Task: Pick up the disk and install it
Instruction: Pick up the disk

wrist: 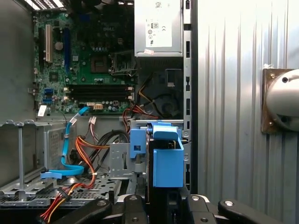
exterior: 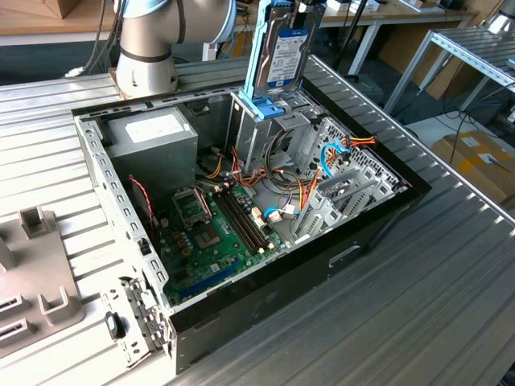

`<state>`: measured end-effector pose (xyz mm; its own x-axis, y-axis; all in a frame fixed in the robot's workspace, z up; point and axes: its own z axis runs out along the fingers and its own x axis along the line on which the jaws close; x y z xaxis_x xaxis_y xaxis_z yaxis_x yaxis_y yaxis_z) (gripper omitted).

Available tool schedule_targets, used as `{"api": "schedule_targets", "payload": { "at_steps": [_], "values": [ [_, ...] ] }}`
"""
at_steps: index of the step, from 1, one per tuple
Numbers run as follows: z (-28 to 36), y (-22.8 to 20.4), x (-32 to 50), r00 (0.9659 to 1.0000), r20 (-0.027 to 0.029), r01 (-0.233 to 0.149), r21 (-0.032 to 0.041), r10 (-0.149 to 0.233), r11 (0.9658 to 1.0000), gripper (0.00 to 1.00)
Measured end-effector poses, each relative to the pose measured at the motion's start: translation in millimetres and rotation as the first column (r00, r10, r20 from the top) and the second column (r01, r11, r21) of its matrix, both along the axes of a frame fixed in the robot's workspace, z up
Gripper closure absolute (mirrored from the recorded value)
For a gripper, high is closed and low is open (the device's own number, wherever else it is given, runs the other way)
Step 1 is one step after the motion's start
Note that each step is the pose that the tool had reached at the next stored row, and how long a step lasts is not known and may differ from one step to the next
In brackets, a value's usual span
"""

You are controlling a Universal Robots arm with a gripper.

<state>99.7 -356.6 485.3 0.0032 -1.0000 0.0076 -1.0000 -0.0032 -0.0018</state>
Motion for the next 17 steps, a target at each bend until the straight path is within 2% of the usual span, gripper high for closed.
{"api": "schedule_targets", "payload": {
  "at_steps": [2,9,11,17],
  "values": [
    [0.0,-4.1,0.4,1.0,0.0,0.0,0.0,0.0,1.0,0.65],
    [0.0,-14.0,2.0,1.0,0.0,0.0,-0.0003,0.0,1.0,0.65],
    [0.0,-15.3,2.3,1.0,0.0,0.0,-0.0002,0.0,1.0,0.65],
    [0.0,-15.6,2.5,1.0,0.0,0.0,-0.0003,0.0,1.0,0.65]
  ]
}}
